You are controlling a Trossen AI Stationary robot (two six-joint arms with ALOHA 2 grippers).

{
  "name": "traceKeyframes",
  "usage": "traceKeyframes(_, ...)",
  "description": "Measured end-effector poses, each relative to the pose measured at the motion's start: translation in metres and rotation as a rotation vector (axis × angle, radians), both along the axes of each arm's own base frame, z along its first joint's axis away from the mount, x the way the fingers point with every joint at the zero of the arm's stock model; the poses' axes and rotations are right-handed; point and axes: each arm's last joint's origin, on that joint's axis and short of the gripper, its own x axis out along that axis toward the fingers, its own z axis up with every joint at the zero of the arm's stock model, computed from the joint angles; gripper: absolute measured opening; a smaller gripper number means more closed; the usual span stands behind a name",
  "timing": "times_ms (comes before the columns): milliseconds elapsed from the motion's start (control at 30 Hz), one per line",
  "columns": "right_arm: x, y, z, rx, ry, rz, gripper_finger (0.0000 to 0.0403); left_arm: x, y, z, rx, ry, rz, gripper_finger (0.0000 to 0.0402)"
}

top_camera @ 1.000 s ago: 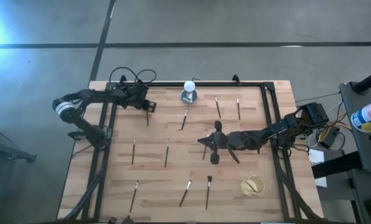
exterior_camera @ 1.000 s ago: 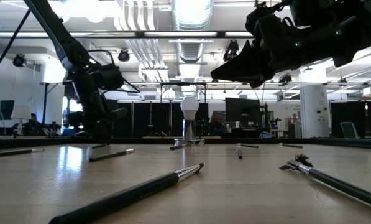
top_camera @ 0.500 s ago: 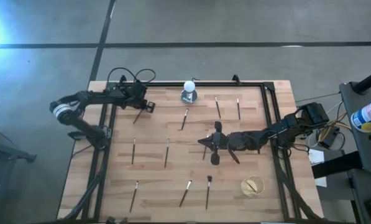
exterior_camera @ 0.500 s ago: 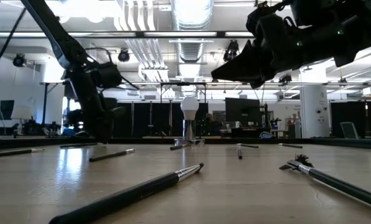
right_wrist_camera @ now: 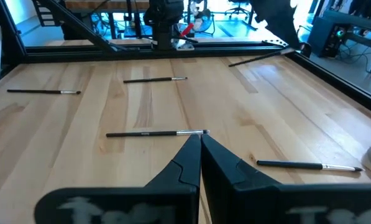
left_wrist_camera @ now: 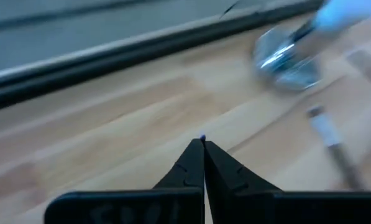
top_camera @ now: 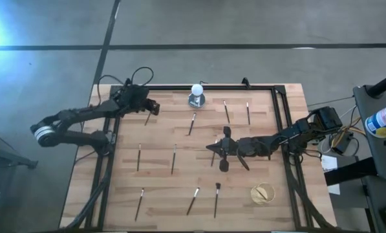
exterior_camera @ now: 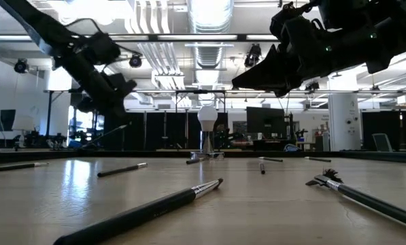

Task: Pick & Place Makeup Supplies
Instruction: Put the silver makeup brush into the gold makeup holder

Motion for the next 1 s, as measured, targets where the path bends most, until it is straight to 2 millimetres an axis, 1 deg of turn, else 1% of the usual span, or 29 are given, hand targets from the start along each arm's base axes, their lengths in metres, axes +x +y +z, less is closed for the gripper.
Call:
traceKeyframes(200,0.007,-0.002,-0.01,0.038,-0.017,-0.008,0.0008,0.011,-0.037,-0.006,0.137,-0.335,-0.142,0.0)
traceKeyframes(300,0.019,-0.003,-0.012,0.11,-0.081,0.037,0.0008,0.016,-0.059,-0.008,0.201,-0.486,-0.247,0.0)
traceKeyframes(400,0.034,-0.007,-0.01,0.163,-0.142,0.025,0.0008,0.019,-0.078,-0.006,0.261,-0.601,-0.352,0.0)
traceKeyframes(500,0.048,-0.016,-0.002,0.204,-0.188,-0.004,0.0009,0.021,-0.095,0.0,0.324,-0.681,-0.442,0.0)
traceKeyframes(633,0.062,-0.032,0.014,0.284,-0.234,0.027,0.0011,0.024,-0.113,0.008,0.389,-0.756,-0.542,0.0)
traceKeyframes(700,0.068,-0.038,0.022,0.292,-0.258,0.039,0.0019,0.026,-0.12,0.011,0.4,-0.778,-0.579,0.0)
traceKeyframes(867,0.084,-0.04,0.045,0.287,-0.334,0.102,0.0067,0.033,-0.13,0.024,0.423,-0.816,-0.633,0.0)
traceKeyframes(1000,0.097,-0.041,0.056,0.258,-0.297,0.086,0.0112,0.038,-0.134,0.034,0.444,-0.844,-0.653,0.0)
